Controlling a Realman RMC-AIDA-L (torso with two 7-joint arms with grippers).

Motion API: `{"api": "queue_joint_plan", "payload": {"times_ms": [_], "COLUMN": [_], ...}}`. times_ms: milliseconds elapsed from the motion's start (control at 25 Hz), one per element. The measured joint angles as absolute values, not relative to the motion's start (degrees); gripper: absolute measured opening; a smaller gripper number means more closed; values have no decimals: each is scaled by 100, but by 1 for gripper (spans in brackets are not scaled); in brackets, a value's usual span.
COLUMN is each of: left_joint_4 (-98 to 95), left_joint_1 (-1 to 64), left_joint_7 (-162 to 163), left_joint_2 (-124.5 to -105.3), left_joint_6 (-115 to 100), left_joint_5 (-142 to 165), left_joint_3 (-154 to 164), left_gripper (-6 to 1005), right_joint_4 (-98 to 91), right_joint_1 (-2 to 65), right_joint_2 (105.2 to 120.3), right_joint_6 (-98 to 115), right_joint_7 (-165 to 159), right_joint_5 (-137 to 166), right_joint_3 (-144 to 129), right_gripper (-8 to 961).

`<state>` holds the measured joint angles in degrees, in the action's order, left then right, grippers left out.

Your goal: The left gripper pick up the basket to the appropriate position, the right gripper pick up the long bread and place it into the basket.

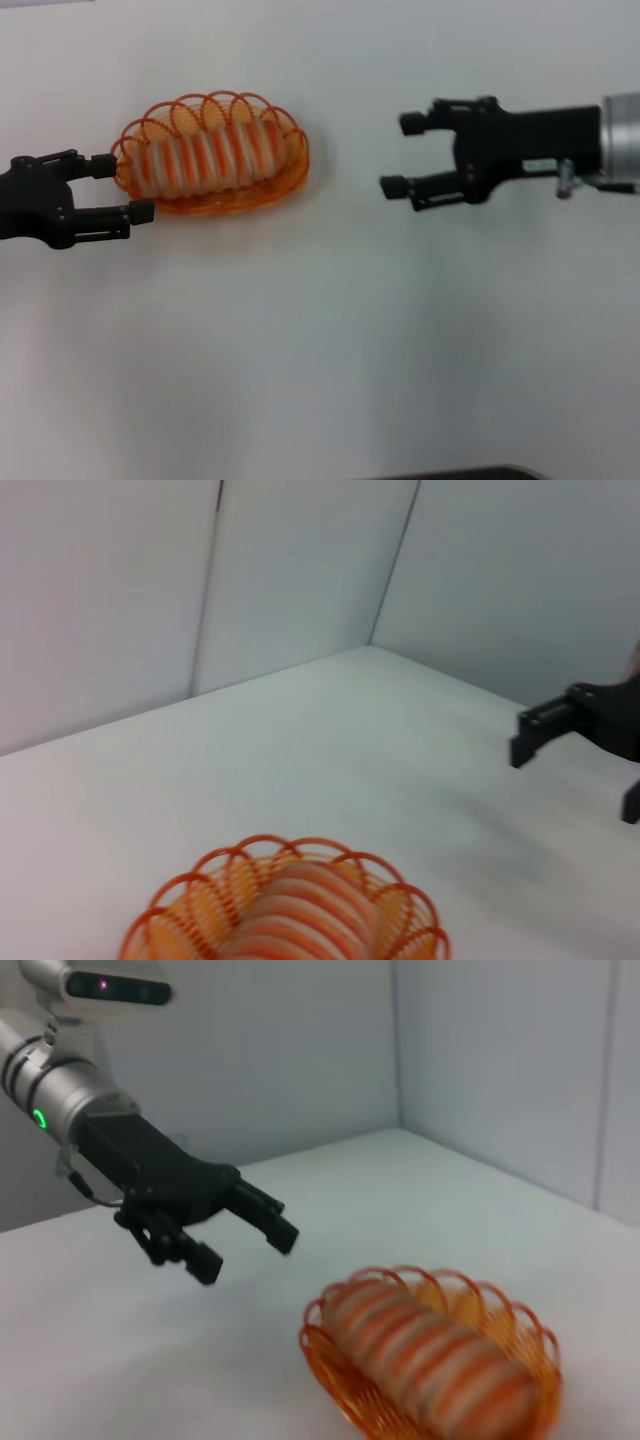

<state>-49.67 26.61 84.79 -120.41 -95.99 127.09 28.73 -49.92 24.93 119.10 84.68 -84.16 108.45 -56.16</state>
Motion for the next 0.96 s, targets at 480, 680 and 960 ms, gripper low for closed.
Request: {"api": "queue_joint_plan", "payload": {"times_ms": [480,680,960], "left_joint_4": [-4947,-4948,-4951], "left_joint_1": [2600,2542,2511], "left_joint_7": [8465,8452,8448], "left_joint_2": [-12097,-12109,-12131], "left_joint_6": [-9233,-9137,-9118], "left_joint_5": [12757,12760,12762], "left_joint_3": [2981,2979,2979], "left_gripper": [873,873,873], "right_joint_4": [-4916,-4913,-4908], "right_joint_1": [2090,2150,2234], "right_joint_2": [11874,11874,11903], "right_joint_6": [8440,8430,8425], "right_joint_7": [-8251,-8245,-8244], "right_joint_5": [10864,10937,11023], "right_joint_3": [-5269,-5257,-5247], "right_gripper": [930,930,930]}}
